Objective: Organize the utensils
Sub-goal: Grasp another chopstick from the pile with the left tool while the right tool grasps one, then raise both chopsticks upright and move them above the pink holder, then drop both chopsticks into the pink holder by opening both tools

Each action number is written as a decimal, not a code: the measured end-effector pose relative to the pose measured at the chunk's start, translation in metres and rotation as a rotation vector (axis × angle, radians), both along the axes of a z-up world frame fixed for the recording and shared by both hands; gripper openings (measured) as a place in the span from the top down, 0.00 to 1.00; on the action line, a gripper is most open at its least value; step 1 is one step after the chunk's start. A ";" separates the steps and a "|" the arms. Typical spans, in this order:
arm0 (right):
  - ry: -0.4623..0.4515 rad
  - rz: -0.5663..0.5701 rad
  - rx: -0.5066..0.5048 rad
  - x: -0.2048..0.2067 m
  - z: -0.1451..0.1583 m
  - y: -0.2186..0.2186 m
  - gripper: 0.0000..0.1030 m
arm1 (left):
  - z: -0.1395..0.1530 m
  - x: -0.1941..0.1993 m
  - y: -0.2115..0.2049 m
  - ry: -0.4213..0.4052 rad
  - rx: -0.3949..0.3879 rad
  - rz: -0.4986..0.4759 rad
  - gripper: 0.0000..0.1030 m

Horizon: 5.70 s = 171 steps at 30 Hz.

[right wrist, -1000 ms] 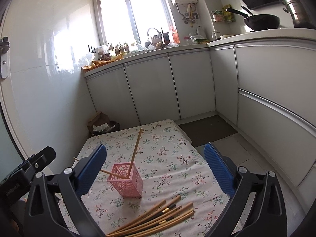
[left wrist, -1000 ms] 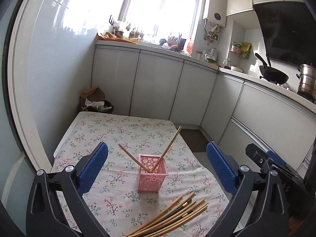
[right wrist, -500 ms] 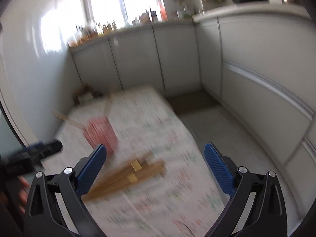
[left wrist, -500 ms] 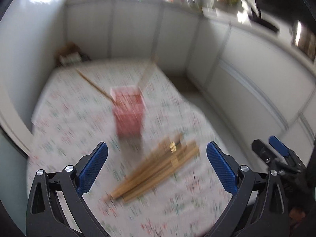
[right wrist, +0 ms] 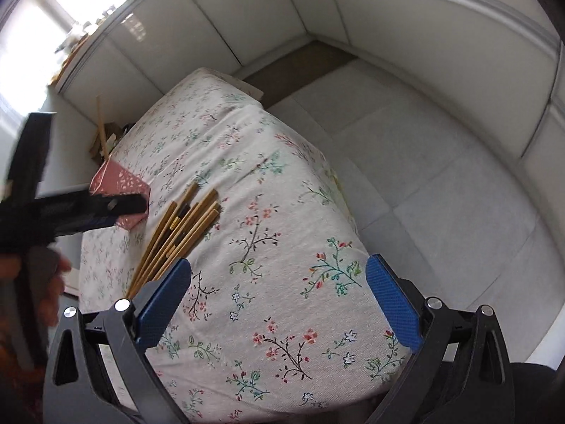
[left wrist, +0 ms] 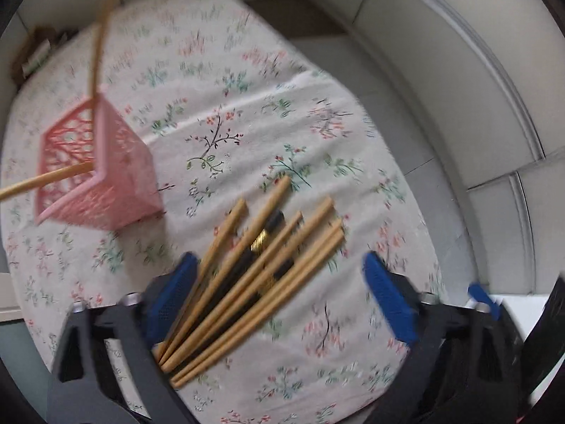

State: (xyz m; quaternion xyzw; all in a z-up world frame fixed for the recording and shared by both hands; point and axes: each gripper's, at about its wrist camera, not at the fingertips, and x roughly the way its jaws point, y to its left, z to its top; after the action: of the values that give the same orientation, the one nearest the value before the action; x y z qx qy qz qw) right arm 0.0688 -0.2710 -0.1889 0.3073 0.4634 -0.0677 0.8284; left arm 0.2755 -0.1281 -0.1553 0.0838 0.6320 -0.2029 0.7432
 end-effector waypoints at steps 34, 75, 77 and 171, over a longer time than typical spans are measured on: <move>0.371 0.034 0.075 0.107 -0.035 0.037 0.43 | -0.028 -0.065 0.092 -0.145 -0.046 0.065 0.90; 0.403 0.221 -0.171 0.108 -0.035 0.063 0.93 | -0.059 -0.061 0.121 -0.042 -0.104 0.145 0.90; 0.400 0.228 -0.191 0.107 -0.033 0.064 0.93 | -0.059 -0.059 0.117 -0.049 -0.080 0.135 0.88; -0.727 0.296 -0.284 0.162 0.183 0.183 0.69 | 0.193 -0.066 0.189 -0.929 -0.237 0.522 0.40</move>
State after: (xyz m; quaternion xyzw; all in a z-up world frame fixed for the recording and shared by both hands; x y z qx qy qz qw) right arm 0.2307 -0.0880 -0.0064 0.1240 0.1662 0.1017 0.9730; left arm 0.2091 0.0606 0.0373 -0.0795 0.2096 -0.0234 0.9743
